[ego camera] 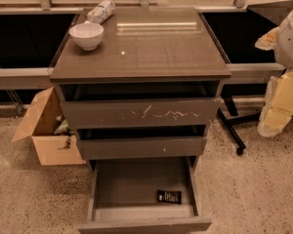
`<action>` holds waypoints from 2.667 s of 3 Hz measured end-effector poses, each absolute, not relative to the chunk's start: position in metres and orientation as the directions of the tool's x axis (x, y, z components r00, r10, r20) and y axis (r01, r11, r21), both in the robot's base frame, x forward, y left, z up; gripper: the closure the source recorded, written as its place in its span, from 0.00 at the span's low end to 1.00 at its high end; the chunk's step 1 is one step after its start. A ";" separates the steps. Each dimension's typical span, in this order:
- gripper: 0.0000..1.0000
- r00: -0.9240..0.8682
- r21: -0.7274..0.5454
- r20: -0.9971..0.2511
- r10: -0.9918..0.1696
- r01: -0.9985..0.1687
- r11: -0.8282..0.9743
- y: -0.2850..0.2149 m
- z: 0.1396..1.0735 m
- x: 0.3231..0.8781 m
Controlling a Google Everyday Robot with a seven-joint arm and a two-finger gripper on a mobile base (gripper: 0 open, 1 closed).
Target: Pick rxbar chocolate from bottom drawer and place on counter
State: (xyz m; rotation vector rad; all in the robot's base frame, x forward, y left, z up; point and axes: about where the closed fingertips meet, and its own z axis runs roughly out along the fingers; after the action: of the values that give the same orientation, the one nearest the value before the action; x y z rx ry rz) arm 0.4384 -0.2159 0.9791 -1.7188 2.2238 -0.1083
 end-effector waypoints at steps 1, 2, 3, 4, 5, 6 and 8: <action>0.00 -0.219 -0.257 -0.211 -0.953 -0.928 0.270 -0.216 0.979 0.439; 0.00 -0.206 -0.259 -0.250 -0.946 -0.927 0.271 -0.215 0.974 0.441; 0.00 -0.183 -0.211 -0.323 -0.928 -0.943 0.259 -0.205 0.938 0.448; 0.00 -0.165 -0.148 -0.420 -0.892 -0.958 0.246 -0.187 0.887 0.456; 0.00 -0.166 -0.088 -0.490 -0.856 -0.967 0.238 -0.172 0.852 0.460; 0.00 -0.166 -0.088 -0.490 -0.856 -0.967 0.238 -0.172 0.852 0.460; 0.00 -0.168 0.009 -0.522 -0.836 -0.981 0.192 -0.160 0.774 0.463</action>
Offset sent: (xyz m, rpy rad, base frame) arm 0.0062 0.0004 -0.0161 0.0851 -0.0093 0.0234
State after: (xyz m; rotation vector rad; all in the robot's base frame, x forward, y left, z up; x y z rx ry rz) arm 0.4628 -0.1605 0.7737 -1.7013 2.0715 0.4891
